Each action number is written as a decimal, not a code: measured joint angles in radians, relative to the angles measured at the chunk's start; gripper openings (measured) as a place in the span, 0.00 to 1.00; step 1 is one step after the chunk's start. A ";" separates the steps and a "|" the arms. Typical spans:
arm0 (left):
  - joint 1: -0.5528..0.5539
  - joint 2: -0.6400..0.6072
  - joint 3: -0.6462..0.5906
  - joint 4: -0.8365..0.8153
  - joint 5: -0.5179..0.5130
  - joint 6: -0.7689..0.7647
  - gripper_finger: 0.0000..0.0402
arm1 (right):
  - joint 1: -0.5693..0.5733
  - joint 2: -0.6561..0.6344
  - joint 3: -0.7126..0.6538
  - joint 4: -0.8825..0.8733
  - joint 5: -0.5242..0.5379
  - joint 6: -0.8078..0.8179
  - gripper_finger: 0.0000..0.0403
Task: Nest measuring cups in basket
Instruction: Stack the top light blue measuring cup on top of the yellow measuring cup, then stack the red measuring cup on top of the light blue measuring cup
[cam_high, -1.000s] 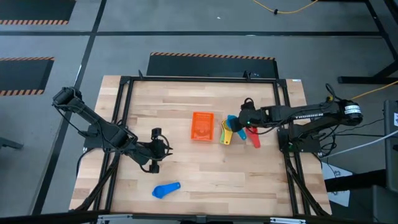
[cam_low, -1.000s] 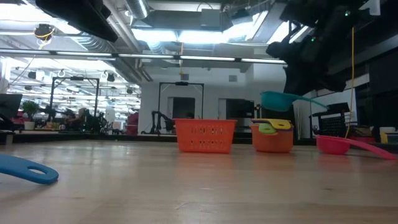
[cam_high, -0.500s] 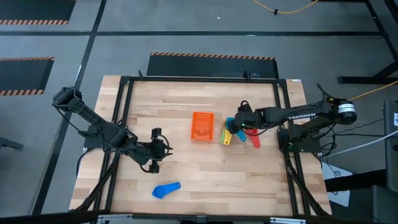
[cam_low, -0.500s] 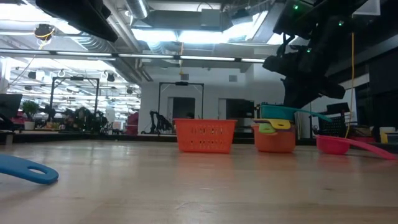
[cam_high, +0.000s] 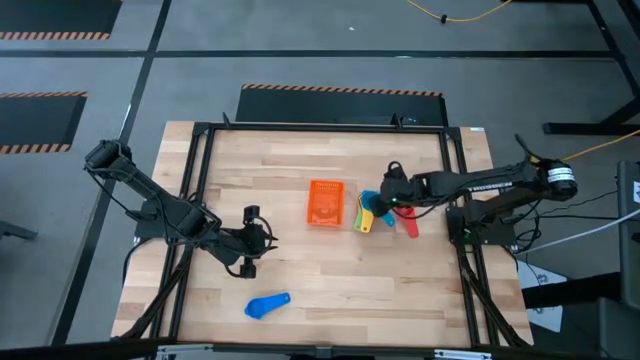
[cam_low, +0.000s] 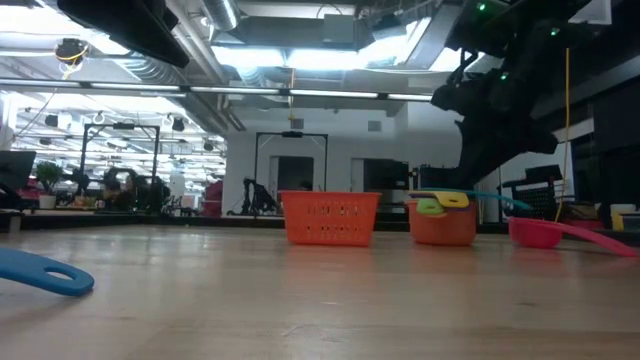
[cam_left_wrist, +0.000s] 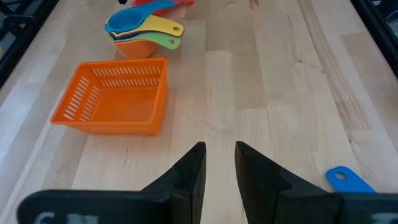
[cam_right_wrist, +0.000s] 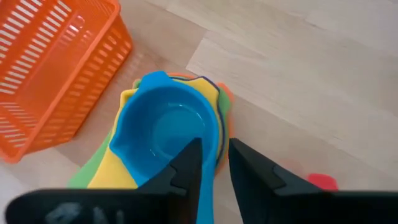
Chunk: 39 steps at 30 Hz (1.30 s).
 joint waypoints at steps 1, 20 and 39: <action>0.000 0.000 0.000 0.000 0.000 0.000 0.20 | 0.000 -0.015 0.000 -0.016 0.000 -0.003 0.21; 0.000 0.000 0.000 0.000 0.002 -0.001 0.20 | 0.087 -0.080 -0.106 -0.073 0.072 0.031 0.21; 0.000 0.000 0.000 0.000 0.005 -0.002 0.20 | 0.164 -0.058 -0.211 0.463 -0.122 0.081 0.21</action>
